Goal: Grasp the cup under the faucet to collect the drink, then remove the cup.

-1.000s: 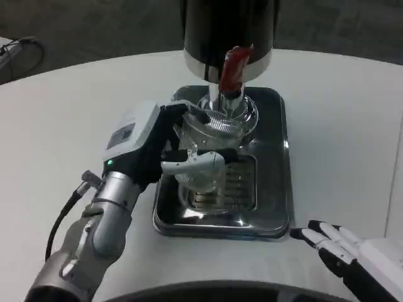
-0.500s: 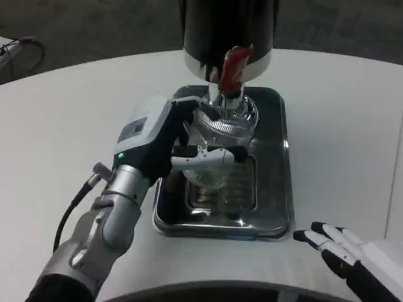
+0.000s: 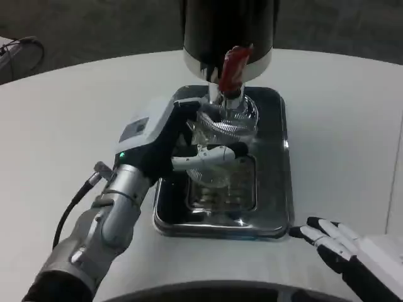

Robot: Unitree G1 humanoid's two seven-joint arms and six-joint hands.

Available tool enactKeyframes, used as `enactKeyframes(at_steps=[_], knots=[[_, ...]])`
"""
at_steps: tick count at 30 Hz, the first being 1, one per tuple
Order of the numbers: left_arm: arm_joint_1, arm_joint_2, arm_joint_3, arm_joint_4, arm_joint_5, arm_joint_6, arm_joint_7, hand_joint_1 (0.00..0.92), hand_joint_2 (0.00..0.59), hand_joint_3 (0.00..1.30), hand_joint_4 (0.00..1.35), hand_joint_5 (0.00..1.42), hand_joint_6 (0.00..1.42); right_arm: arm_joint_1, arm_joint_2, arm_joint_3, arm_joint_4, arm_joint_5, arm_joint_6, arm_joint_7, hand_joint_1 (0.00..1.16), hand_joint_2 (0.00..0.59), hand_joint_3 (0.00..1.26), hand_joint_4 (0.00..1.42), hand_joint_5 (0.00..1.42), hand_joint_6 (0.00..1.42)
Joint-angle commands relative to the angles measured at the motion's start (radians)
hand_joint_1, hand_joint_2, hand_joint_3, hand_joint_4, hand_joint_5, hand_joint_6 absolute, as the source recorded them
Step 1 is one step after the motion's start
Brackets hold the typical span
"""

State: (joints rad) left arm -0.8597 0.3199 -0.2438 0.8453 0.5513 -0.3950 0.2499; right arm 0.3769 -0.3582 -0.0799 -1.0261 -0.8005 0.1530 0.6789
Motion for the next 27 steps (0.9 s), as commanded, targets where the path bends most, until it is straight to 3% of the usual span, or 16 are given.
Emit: enactKeyframes(at_steps=[1,6,27], knots=[[-0.014,0.013,0.005,0.014,-0.018,-0.030,0.002,0.262,0.083,0.69,0.46,0.54,0.47,-0.002,-0.003,0.013,0.003,-0.011,0.008,0.009,0.32,0.469,0.11,0.00,0.00,0.08],[-0.014,0.020,0.006,0.022,-0.026,-0.051,-0.004,0.231,0.074,0.69,0.40,0.48,0.38,-0.017,-0.007,0.022,0.008,-0.014,0.017,0.015,0.32,0.469,0.12,0.00,0.00,0.08],[0.003,0.052,0.025,-0.027,-0.071,-0.137,-0.040,0.198,0.068,0.66,0.36,0.48,0.36,-0.062,-0.001,0.079,0.044,-0.031,0.057,0.022,0.32,0.469,0.16,0.00,0.00,0.09]])
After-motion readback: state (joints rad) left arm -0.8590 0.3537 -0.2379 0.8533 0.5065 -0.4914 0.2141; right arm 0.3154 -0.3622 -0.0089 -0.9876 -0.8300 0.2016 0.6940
